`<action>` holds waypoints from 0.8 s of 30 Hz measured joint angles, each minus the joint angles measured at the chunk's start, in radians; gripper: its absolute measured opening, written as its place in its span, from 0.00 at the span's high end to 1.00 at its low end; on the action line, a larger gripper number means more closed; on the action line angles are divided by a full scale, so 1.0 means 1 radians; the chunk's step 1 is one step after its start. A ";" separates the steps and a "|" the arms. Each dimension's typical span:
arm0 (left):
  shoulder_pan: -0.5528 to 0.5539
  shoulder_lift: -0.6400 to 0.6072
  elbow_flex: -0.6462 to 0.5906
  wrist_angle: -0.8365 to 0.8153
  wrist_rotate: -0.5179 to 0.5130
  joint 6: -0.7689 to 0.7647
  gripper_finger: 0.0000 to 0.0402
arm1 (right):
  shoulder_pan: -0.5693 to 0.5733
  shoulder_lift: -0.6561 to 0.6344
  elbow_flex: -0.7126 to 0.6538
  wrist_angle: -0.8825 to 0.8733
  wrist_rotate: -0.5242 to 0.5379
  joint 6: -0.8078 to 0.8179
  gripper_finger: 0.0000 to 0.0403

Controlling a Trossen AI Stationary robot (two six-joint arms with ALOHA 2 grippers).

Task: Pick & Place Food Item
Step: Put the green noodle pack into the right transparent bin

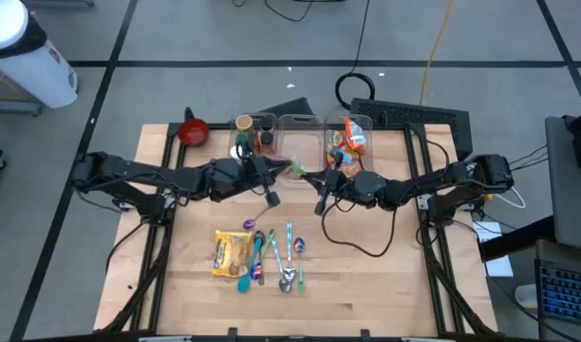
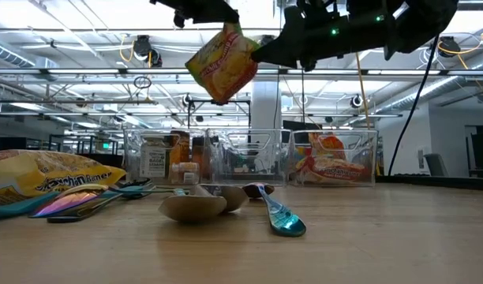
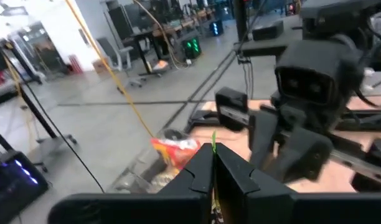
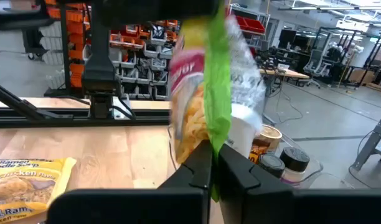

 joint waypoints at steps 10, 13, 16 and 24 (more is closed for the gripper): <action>0.004 -0.190 0.000 -0.269 0.165 -0.110 0.68 | 0.006 -0.119 -0.023 -0.053 -0.079 0.041 1.00; 0.003 -0.265 0.001 -0.365 0.213 -0.110 0.61 | 0.007 -0.172 -0.054 -0.049 -0.079 0.045 1.00; 0.003 -0.336 -0.018 -0.464 0.279 -0.115 0.55 | 0.006 -0.229 -0.098 -0.037 -0.078 0.056 1.00; 0.010 -0.572 -0.235 -0.478 0.339 -0.092 0.49 | 0.006 -0.375 -0.192 -0.027 -0.071 0.075 1.00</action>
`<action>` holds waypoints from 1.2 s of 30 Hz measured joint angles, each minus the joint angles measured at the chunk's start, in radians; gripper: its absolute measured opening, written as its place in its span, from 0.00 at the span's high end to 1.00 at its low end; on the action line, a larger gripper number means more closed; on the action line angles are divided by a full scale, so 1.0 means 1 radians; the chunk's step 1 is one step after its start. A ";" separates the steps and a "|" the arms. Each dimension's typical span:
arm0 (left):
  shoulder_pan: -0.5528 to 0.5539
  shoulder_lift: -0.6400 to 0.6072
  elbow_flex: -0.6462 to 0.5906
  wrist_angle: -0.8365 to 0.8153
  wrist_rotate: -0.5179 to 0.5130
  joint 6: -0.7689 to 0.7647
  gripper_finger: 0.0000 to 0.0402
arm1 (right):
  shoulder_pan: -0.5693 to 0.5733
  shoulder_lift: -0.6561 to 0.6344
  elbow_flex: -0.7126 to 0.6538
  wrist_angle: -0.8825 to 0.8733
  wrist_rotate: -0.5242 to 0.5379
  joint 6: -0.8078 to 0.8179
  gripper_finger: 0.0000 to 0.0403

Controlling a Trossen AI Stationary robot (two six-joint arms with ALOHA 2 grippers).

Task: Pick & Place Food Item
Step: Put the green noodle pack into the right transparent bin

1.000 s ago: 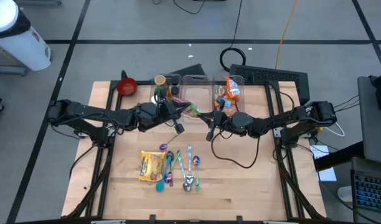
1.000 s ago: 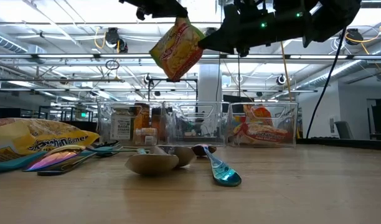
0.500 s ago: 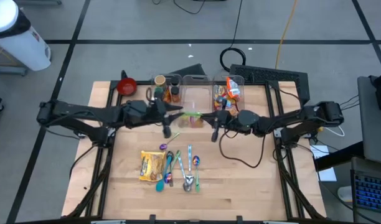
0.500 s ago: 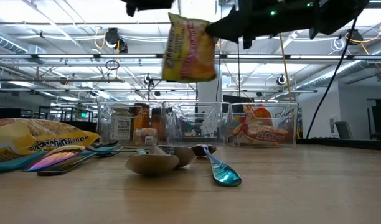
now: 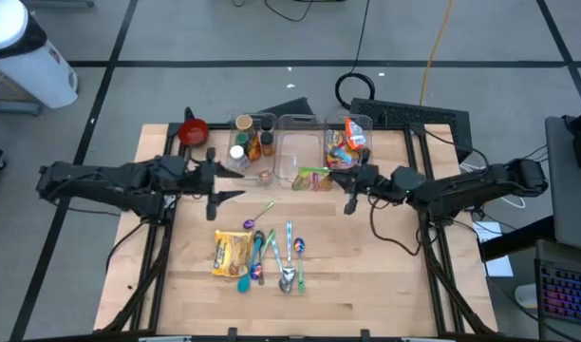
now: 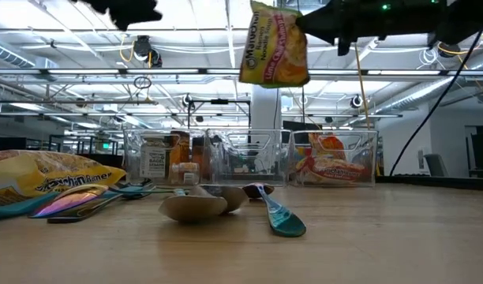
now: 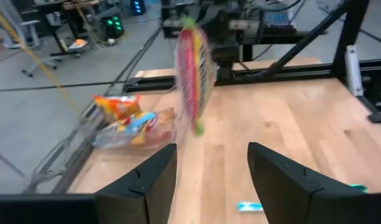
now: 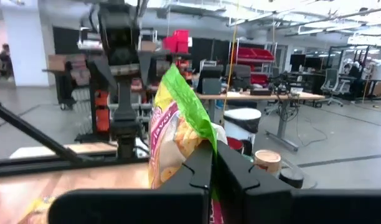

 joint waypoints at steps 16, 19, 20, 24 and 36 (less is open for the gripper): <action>0.007 -0.429 -0.352 0.049 0.110 -0.003 0.48 | -0.235 -0.173 -0.242 0.042 0.153 -0.047 1.00; 0.007 -0.441 -0.365 0.047 0.106 -0.016 0.48 | -0.313 -0.181 -0.292 0.040 0.142 -0.017 1.00; 0.007 -0.441 -0.367 0.048 0.105 -0.016 0.48 | -0.342 -0.179 -0.308 0.038 0.118 0.001 1.00; 0.007 -0.435 -0.367 0.057 0.087 -0.020 0.48 | -0.446 -0.167 -0.347 0.026 -0.034 0.155 1.00; 0.007 -0.435 -0.367 0.062 0.079 -0.036 0.48 | -0.610 -0.168 -0.347 -0.043 -0.482 0.475 1.00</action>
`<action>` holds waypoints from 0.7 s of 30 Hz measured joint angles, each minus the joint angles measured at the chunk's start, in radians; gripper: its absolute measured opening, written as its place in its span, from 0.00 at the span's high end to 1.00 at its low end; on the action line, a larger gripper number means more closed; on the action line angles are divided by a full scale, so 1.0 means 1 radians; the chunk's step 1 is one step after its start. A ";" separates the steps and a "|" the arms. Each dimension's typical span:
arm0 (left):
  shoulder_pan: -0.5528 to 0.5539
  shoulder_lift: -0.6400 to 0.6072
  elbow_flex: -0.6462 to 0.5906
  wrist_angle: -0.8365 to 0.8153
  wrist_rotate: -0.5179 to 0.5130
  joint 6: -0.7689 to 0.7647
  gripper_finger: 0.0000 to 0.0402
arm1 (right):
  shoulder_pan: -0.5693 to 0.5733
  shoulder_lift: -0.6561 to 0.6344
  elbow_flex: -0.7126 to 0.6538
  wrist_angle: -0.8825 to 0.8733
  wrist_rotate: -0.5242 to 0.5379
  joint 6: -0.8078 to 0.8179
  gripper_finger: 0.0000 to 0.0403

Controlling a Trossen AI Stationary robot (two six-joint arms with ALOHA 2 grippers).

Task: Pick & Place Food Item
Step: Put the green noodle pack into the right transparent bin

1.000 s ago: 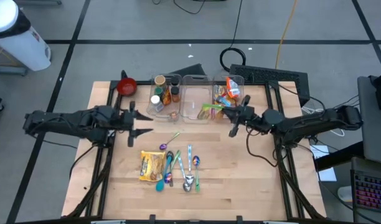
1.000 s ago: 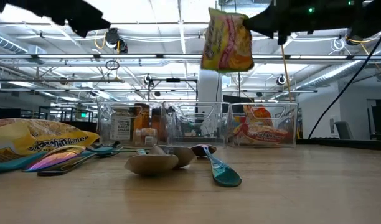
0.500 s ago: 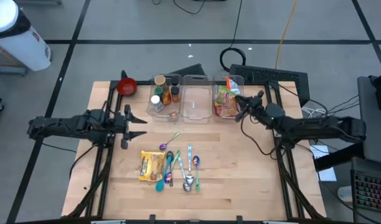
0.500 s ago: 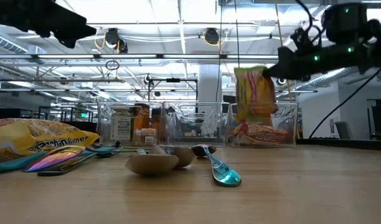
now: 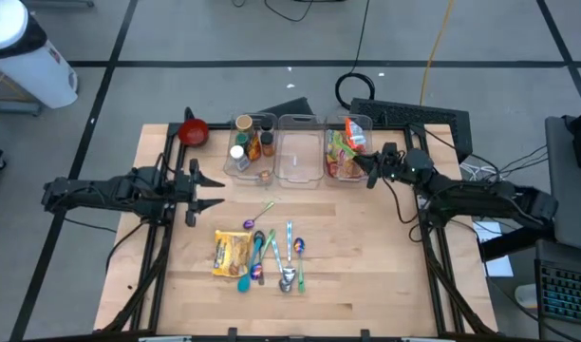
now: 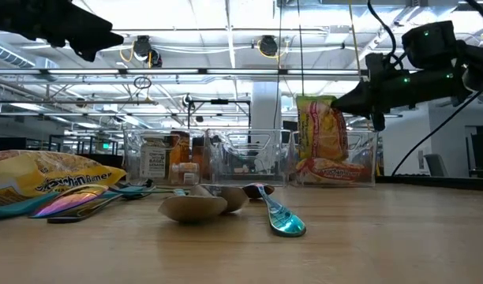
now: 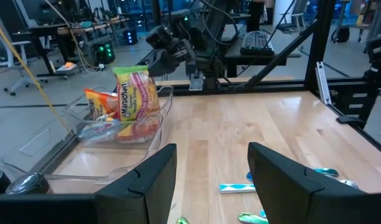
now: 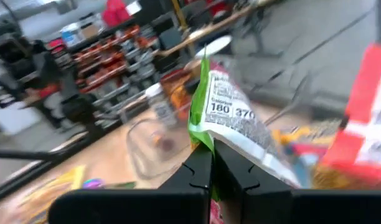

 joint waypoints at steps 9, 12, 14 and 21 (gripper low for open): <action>0.000 0.000 0.000 0.000 0.000 -0.009 0.48 | -0.040 -0.027 0.000 0.001 -0.303 0.099 1.00; 0.000 0.000 0.000 0.000 -0.001 -0.009 0.48 | -0.039 -0.058 0.000 0.013 -0.336 0.109 1.00; 0.000 0.000 0.000 0.000 -0.001 -0.006 0.48 | -0.038 -0.074 0.000 -0.004 -0.318 0.107 1.00; 0.000 0.000 0.000 0.019 -0.001 -0.006 0.48 | -0.038 -0.080 0.000 -0.156 -0.027 0.016 1.00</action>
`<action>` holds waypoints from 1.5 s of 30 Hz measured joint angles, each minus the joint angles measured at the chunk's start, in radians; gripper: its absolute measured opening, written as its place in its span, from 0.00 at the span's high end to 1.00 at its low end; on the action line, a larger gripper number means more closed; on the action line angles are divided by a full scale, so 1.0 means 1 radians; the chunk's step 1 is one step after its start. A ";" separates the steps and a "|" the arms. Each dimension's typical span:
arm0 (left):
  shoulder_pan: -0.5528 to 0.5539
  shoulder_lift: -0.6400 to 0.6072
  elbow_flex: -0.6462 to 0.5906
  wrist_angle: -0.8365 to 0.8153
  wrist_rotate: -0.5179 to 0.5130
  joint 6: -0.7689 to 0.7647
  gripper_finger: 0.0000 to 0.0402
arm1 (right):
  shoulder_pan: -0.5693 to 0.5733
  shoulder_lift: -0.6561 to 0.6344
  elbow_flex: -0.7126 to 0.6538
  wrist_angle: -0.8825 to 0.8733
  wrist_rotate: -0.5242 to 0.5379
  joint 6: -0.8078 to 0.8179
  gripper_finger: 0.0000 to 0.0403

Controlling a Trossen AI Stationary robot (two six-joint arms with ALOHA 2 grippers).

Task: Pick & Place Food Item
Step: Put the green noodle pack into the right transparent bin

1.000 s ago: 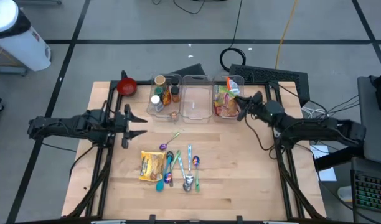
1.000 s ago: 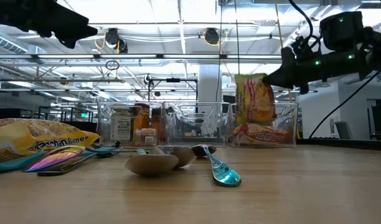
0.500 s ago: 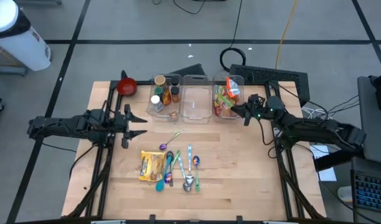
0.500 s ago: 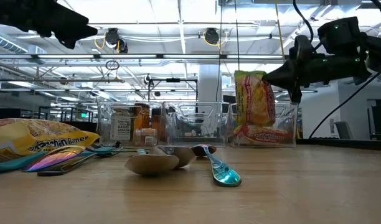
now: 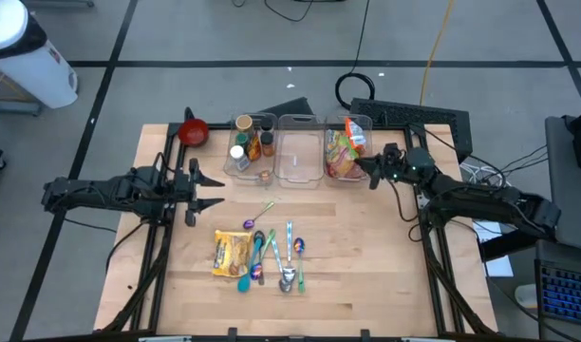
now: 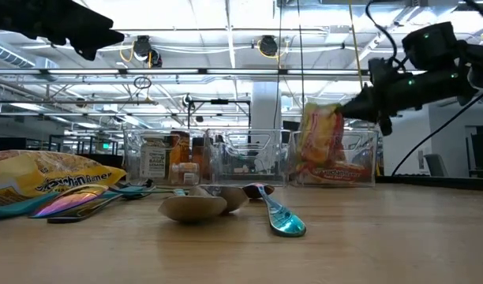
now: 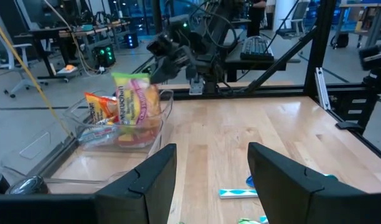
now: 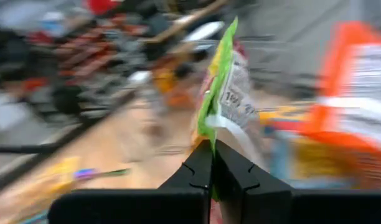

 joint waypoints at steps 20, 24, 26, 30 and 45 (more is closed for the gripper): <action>0.000 0.000 0.000 0.003 0.000 0.000 0.48 | 0.009 0.002 0.000 -0.149 0.375 -0.235 0.78; 0.000 0.000 0.000 0.003 0.000 0.000 0.48 | 0.017 0.002 0.000 -0.128 0.399 -0.294 0.58; 0.000 0.000 0.000 0.003 0.000 -0.001 0.48 | 0.022 0.002 0.000 -0.084 0.420 -0.347 0.50; 0.000 0.000 0.000 0.004 0.000 -0.001 0.48 | 0.079 0.002 0.000 0.016 0.534 -0.439 0.43; 0.000 0.000 0.000 0.004 0.000 -0.003 0.48 | 0.244 0.021 0.035 -0.083 0.583 -0.439 0.54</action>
